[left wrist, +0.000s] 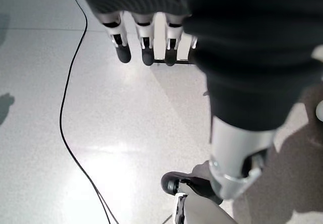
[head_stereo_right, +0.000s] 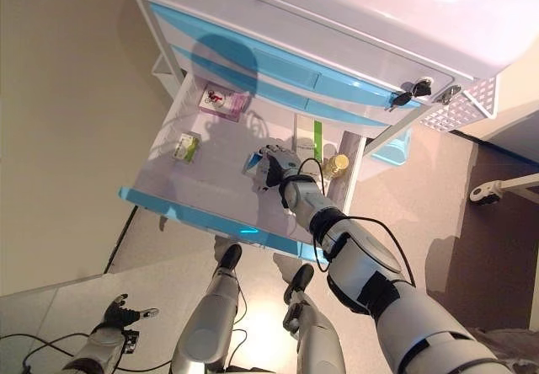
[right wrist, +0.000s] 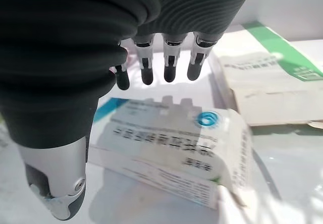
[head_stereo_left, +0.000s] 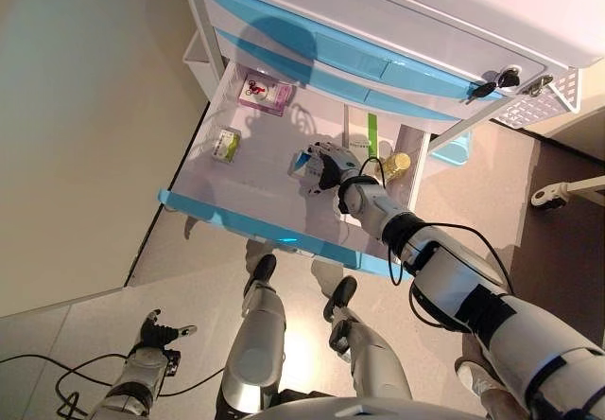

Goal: Open the drawer and pick up the medicine

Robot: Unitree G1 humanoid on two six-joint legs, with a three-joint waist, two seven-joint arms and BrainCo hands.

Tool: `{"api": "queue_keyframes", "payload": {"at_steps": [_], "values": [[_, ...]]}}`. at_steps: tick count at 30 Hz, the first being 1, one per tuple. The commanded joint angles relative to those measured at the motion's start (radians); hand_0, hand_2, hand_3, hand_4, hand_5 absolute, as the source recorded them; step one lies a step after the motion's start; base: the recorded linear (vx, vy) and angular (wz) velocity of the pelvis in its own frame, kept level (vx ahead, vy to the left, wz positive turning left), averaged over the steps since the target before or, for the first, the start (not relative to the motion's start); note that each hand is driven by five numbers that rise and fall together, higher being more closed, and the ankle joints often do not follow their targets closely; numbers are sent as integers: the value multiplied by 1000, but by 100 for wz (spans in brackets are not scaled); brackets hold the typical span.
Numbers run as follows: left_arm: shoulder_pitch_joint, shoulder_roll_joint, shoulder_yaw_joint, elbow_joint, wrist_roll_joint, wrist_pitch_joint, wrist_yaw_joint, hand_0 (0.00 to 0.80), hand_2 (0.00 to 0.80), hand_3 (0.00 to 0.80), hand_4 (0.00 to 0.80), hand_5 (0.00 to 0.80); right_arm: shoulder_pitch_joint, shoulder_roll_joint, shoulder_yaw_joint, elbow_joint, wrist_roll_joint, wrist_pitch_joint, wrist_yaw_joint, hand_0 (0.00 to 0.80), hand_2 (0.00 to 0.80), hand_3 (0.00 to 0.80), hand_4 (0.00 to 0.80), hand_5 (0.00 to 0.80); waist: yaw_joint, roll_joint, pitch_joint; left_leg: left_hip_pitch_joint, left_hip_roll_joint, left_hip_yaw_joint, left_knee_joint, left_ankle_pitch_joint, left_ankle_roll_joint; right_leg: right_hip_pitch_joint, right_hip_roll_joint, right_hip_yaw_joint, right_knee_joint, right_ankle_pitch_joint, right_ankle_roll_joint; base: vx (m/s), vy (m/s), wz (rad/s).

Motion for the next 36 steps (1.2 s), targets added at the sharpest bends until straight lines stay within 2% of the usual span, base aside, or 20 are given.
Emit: {"api": "queue_keyframes", "payload": {"at_steps": [1, 30, 31, 32, 33, 36], "values": [[-2, 24, -15, 30, -37, -8, 24, 0, 0, 0, 0, 0, -100, -27, -37, 17, -31, 2, -40, 0, 0, 0, 0, 0, 7, 1, 22, -29, -88, -29, -87, 95, 78, 4, -17, 10, 112, -86, 65, 0, 0, 0], [4, -7, -36, 23, -58, -19, 37, 0, 0, 0, 0, 0, -92, -1, -49, 32, -33, 3, -73, 0, 0, 0, 0, 0, 6, 36, 26, -53, -98, -29, -91, 102, 83, -15, -28, 6, 112, -80, 69, 0, 0, 0], [4, -8, -34, 23, -59, -18, 38, 0, 0, 0, 0, 0, -91, 3, -49, 29, -32, 3, -73, 135, 135, 135, 135, 135, 6, 37, 26, -53, -98, -28, -93, 102, 83, -16, -28, 7, 112, -80, 69, 0, 0, 0], [3, -8, -34, 23, -59, -19, 36, 0, 0, 0, 0, 0, -88, 4, -49, 29, -33, 2, -73, 135, 135, 135, 135, 135, 6, 38, 27, -53, -98, -28, -93, 102, 83, -16, -28, 7, 112, -80, 69, 0, 0, 0], [5, -9, -34, 25, -57, -18, 37, 0, 0, 0, 0, 0, -86, 7, -47, 32, -38, 3, -70, 800, 800, 800, 800, 800, 6, 39, 27, -55, -99, -27, -92, 103, 83, -17, -28, 7, 113, -80, 69, 0, 0, 0], [8, -10, -34, 22, -56, -19, 36, 0, 0, 0, 0, 0, -80, 10, -45, 33, -40, 3, -66, 800, 800, 800, 800, 800, 6, 41, 28, -56, -100, -27, -91, 103, 83, -19, -28, 8, 115, -79, 69, 0, 0, 0]]}}
